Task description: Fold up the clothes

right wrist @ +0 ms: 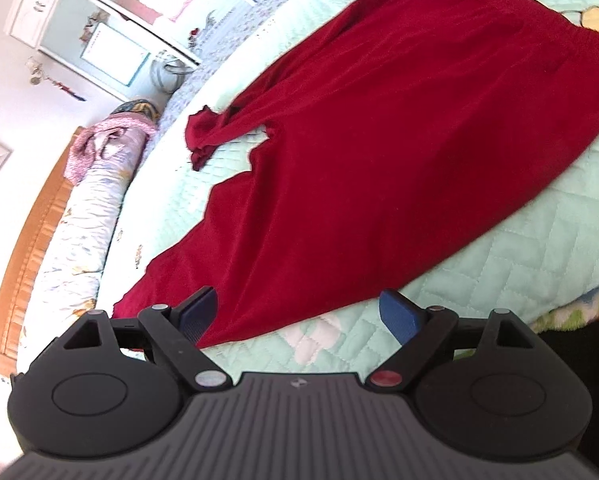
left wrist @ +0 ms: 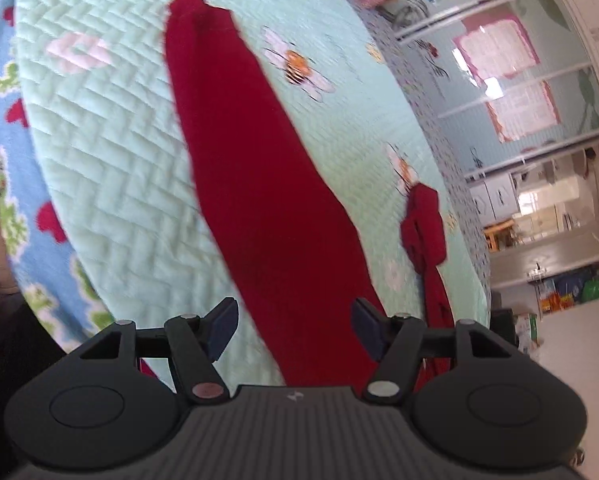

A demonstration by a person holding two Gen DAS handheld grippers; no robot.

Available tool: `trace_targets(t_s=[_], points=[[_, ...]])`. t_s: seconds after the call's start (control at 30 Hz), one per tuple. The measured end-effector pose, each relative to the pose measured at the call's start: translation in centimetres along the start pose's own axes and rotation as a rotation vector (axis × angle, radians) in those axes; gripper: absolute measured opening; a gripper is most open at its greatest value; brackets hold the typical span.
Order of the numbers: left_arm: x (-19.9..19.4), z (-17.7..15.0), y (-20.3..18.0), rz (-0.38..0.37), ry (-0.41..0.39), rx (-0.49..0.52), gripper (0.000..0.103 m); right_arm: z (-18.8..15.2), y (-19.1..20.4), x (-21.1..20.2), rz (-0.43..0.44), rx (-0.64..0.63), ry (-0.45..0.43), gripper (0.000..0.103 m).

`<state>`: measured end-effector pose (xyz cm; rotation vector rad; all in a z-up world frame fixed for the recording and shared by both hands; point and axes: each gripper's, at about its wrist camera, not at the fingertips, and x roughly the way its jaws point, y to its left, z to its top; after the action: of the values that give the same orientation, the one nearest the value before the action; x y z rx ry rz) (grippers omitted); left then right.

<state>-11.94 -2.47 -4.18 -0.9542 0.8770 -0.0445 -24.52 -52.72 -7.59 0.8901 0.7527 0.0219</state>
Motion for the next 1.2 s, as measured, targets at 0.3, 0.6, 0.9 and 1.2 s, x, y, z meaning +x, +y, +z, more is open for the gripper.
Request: trace_targets(t_s=[0.3,0.6,0.9,1.2], points=[[0.0,-3.5,-5.6,-0.019,0.057,0.094,0.066,1.7,-1.5,0.1,0.088,0.031,-0.024,0.088],[-2.5,-8.2,-13.0,-0.052,0.103,0.223,0.066,2.5,-2.8,-0.3,0.174,0.042,-0.022,0.088],[-0.8,-10.5,-21.3,-0.249,0.178,0.297,0.068,3.3,-2.0,-3.9,0.164,0.036,-0.095,0.089],[6.2,-11.6,-21.7,-0.285,0.296,0.285,0.070,3.6,0.2,-5.5,0.114,-0.029,-0.149,0.089]])
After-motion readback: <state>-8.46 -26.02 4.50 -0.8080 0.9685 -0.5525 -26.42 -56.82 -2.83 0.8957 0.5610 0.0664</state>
